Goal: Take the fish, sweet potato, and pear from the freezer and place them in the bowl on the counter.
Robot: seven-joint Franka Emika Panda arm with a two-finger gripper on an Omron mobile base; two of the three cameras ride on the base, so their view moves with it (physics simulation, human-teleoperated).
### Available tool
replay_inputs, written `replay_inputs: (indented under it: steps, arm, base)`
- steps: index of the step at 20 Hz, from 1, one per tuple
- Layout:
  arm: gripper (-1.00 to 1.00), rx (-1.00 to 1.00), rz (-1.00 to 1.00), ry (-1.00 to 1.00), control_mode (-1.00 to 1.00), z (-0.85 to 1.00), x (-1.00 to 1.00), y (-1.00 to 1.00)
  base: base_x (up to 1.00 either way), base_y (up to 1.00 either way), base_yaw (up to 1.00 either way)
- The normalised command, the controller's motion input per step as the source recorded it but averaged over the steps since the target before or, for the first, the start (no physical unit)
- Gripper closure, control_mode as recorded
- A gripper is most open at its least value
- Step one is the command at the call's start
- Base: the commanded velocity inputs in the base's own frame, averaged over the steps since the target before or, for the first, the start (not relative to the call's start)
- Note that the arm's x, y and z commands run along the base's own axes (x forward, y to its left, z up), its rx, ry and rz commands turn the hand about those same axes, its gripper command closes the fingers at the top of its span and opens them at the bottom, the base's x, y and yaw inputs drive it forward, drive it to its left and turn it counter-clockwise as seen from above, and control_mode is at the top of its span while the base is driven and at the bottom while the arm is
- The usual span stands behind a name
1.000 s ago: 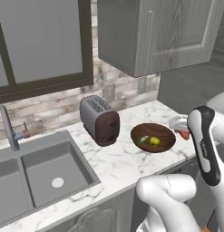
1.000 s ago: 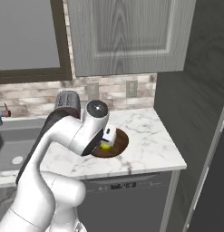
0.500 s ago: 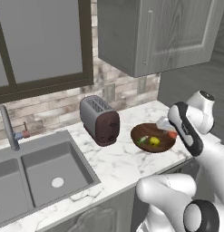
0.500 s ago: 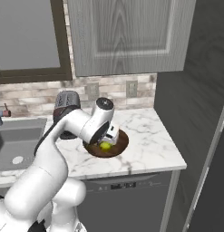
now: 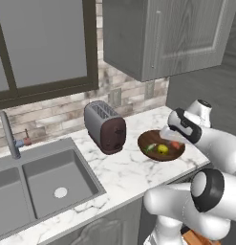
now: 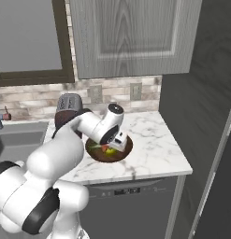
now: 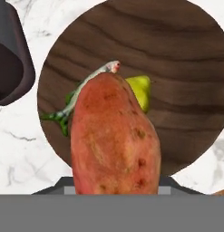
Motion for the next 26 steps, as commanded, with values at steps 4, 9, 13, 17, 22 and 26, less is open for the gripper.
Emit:
replay_inputs:
  steps: [4, 9, 13, 17, 22, 26]
  arm:
    - [1.0, 0.04, 0.0, 0.0, -1.0, -0.37, 0.19, -0.2]
    - [1.0, 0.0, 0.0, 0.0, -1.0, -0.46, 0.33, 0.0]
    - [1.0, 0.0, 0.0, 0.04, -1.0, -0.34, 0.34, 0.03]
    - [1.0, 0.0, 0.0, 0.04, -1.0, -0.28, 0.34, 0.0]
    - [1.0, 0.0, 0.0, 0.04, -1.0, -0.36, 0.36, 0.01]
    - [1.0, 0.0, 0.0, 0.05, -1.0, -0.41, 0.28, 0.0]
  base:
    - [0.0, 0.0, 0.0]
    - [0.0, 0.0, 0.0]
    - [0.0, 0.0, 0.0]
    - [0.0, 0.0, 0.0]
    - [0.0, 0.0, 0.0]
    - [0.0, 0.0, 0.0]
